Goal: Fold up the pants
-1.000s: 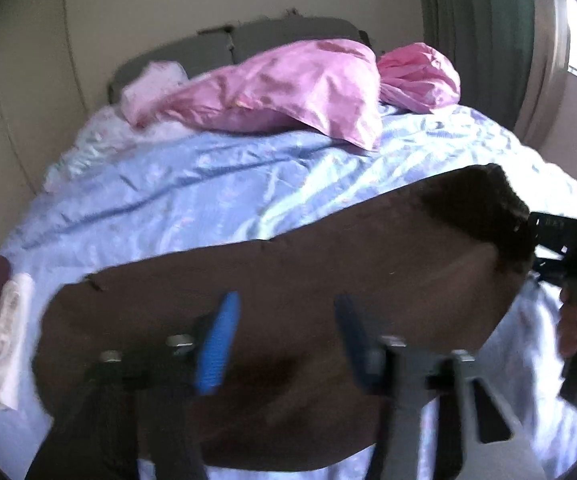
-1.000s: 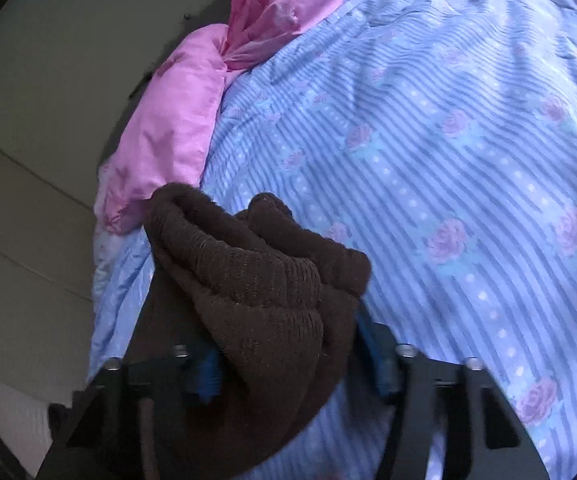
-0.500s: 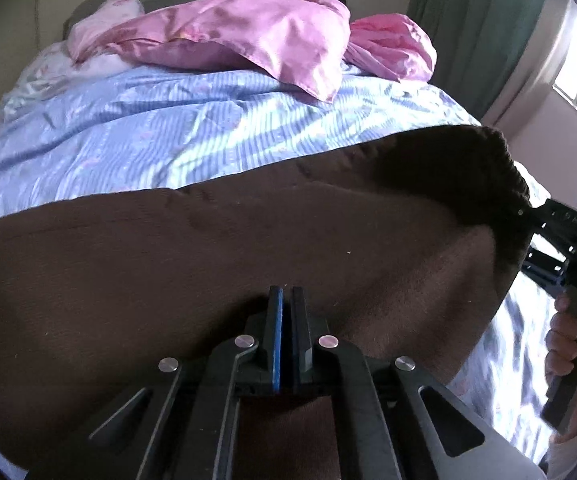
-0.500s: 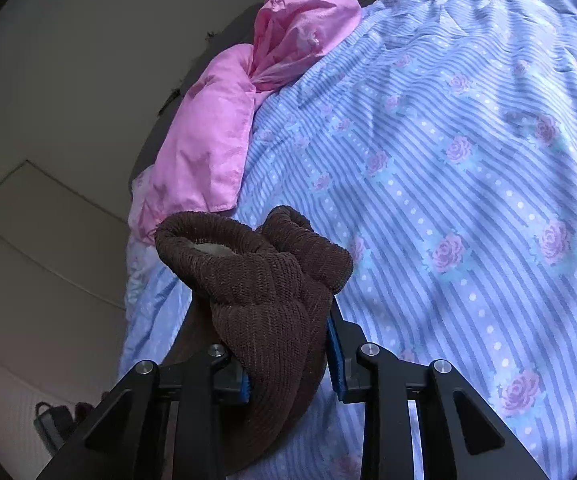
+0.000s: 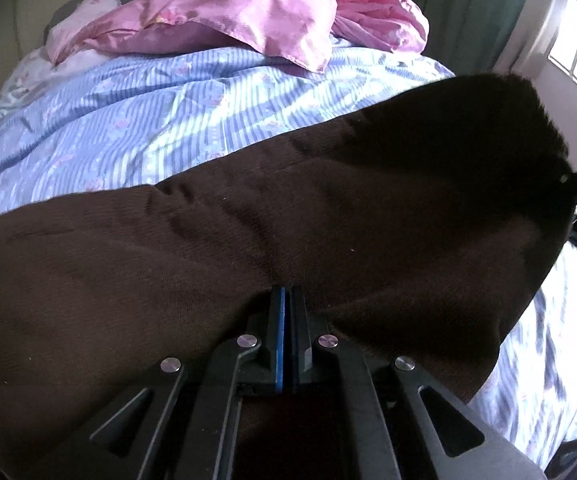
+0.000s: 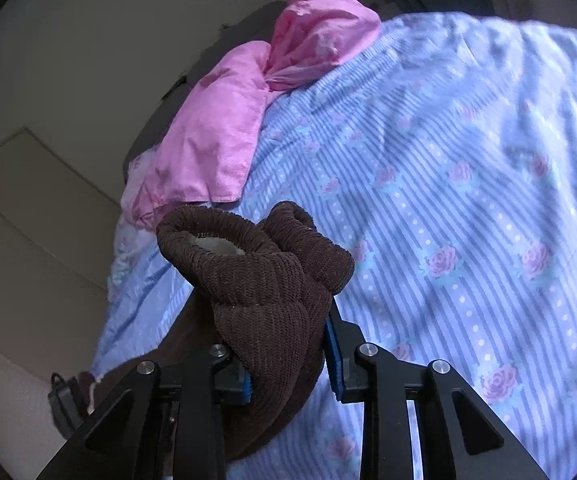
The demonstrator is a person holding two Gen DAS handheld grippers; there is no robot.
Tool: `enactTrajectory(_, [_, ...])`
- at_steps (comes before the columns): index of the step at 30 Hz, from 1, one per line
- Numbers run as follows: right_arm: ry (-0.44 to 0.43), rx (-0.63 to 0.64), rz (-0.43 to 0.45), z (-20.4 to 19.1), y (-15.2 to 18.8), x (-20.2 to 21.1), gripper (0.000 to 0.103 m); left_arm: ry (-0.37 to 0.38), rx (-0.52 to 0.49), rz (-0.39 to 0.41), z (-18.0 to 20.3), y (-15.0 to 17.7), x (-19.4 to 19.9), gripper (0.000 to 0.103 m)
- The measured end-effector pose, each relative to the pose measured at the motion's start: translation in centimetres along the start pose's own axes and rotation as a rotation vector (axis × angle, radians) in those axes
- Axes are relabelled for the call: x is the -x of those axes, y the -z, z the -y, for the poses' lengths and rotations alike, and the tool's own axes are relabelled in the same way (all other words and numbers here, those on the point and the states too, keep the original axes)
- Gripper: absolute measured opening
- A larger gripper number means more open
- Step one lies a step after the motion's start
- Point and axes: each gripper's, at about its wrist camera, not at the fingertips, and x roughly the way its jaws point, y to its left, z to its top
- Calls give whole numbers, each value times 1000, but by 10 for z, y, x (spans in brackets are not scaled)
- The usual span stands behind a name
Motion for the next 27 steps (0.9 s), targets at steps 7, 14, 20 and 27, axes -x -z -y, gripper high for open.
enactTrajectory(7, [69, 64, 37, -33, -6, 22, 28, -33, 7, 90, 1, -13, 76, 58])
enactTrajectory(14, [160, 216, 93, -96, 0, 46, 28, -97, 115, 53, -58, 15, 156, 64])
enactTrajectory(20, [197, 358, 113, -166, 18, 58, 27, -202, 131, 59, -112, 62, 200, 64])
enactTrajectory(27, [145, 471, 93, -247, 59, 49, 25, -209, 179, 118, -162, 105, 242, 64])
